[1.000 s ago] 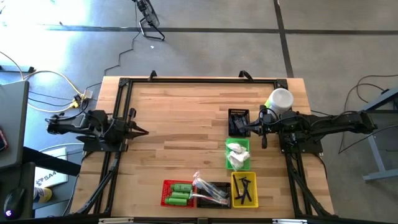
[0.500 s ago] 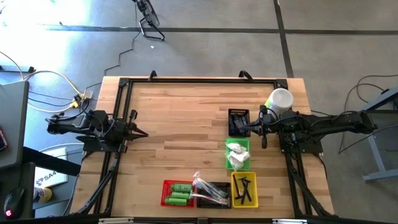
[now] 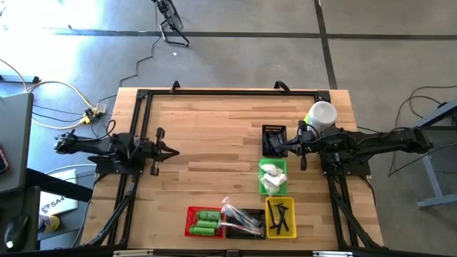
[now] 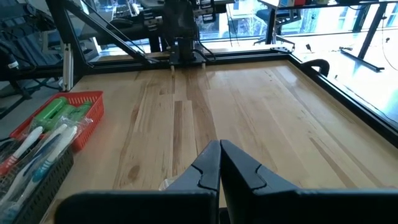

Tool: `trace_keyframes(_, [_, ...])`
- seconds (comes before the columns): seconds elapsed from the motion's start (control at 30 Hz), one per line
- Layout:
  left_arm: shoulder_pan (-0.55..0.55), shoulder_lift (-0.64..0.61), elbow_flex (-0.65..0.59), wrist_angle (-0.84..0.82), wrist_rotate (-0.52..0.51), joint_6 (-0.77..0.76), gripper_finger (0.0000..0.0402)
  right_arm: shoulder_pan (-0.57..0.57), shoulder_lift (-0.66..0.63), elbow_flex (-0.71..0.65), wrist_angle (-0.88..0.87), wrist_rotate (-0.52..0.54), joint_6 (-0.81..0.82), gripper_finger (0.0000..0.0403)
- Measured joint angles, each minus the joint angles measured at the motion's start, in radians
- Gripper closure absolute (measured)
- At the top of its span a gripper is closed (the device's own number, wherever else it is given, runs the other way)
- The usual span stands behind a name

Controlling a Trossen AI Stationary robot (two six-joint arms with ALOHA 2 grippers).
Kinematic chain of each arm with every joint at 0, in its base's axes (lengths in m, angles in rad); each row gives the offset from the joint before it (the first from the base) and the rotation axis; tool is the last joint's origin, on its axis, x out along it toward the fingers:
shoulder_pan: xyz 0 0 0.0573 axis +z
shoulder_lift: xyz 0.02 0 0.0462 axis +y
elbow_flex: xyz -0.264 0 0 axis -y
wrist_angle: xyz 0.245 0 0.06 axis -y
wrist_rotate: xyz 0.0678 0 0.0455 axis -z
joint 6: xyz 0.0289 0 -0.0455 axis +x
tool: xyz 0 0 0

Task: Pick & Place Travel size toiletries
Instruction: Return to Home Position

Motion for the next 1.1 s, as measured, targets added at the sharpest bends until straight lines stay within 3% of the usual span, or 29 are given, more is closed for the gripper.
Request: trace_keyframes(1.1, [0.000, 0.083, 0.026, -0.091, 0.023, 0.029, 0.0389, 0.000, 0.002, 0.000, -0.001, -0.027, -0.001, 0.0401])
